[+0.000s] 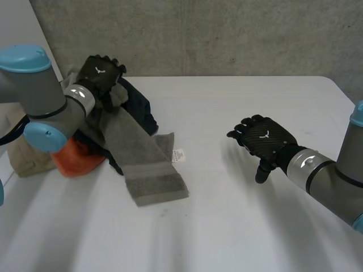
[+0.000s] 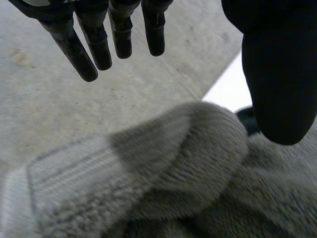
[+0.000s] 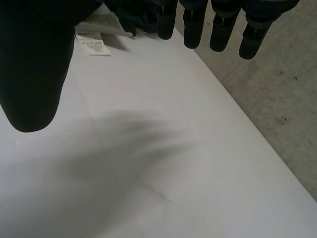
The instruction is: Fold the laundry.
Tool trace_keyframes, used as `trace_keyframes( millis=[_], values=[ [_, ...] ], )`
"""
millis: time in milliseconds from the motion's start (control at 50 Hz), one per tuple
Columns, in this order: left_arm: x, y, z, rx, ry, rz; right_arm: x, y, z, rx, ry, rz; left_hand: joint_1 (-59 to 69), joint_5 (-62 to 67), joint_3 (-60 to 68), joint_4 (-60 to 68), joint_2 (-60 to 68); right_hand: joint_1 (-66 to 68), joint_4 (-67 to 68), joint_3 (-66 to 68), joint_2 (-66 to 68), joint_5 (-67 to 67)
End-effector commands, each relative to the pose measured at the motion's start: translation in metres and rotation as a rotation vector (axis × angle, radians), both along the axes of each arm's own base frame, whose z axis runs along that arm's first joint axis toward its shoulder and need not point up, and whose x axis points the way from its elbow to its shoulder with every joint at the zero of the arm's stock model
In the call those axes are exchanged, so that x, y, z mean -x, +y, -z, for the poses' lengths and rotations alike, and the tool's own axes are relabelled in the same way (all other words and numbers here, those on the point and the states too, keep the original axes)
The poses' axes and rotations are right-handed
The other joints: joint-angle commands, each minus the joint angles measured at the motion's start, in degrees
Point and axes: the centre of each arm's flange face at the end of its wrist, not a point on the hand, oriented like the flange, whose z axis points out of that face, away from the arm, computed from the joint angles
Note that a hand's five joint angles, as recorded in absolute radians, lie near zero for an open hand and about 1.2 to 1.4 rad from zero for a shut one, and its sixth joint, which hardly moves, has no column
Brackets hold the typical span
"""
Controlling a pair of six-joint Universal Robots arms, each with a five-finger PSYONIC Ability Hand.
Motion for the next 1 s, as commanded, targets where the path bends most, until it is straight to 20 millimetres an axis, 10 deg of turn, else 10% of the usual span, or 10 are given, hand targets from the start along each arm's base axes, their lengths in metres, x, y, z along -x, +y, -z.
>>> trace_keyframes(
  millis=[20,140,220,360,600,760,860,1000],
  values=[
    [-0.004,-0.007,0.021,-0.009,-0.074,0.000,0.000,0.000,0.000,-0.002,-0.001,0.016,2.2,4.1,2.9,3.3,3.3,-2.7,-1.9,-1.9,-1.8,-2.4],
    [-0.005,-0.024,0.033,0.021,-0.078,-0.029,0.001,-0.001,0.003,-0.007,0.008,0.024,21.5,23.4,22.3,22.6,22.7,-2.7,-1.9,-1.9,-1.8,-2.4],
    [-0.010,-0.036,0.035,0.069,-0.101,-0.096,0.003,-0.003,0.005,-0.013,0.014,0.039,63.9,65.9,64.7,65.1,65.1,-2.7,-1.9,-1.9,-1.8,-2.4],
    [-0.002,-0.027,-0.003,0.176,-0.031,-0.117,0.009,-0.008,0.001,-0.002,0.009,0.064,64.1,66.0,64.8,65.2,65.2,-2.7,-1.9,-1.9,-1.8,-2.4],
    [0.101,0.118,-0.122,0.190,0.445,0.305,0.029,-0.031,-0.030,0.049,-0.071,0.164,64.1,66.0,64.8,65.2,65.2,-2.7,-1.9,-1.9,-1.8,-2.4],
    [0.137,0.195,-0.085,-0.141,0.553,0.443,0.049,-0.048,-0.047,0.047,-0.124,0.246,64.1,66.0,64.8,65.2,65.2,-2.7,-1.9,-1.9,-1.8,-2.4],
    [0.148,0.202,-0.049,-0.271,0.575,0.466,0.062,-0.060,-0.055,0.044,-0.133,0.300,62.4,64.3,63.2,63.6,63.6,-2.7,-1.9,-1.9,-1.8,-2.4],
    [0.149,0.196,-0.008,-0.383,0.522,0.434,0.066,-0.063,-0.052,0.005,-0.116,0.318,-5.9,-4.0,-5.2,-4.8,-4.8,-2.7,-1.9,-1.9,-1.8,-2.4]
  ],
)
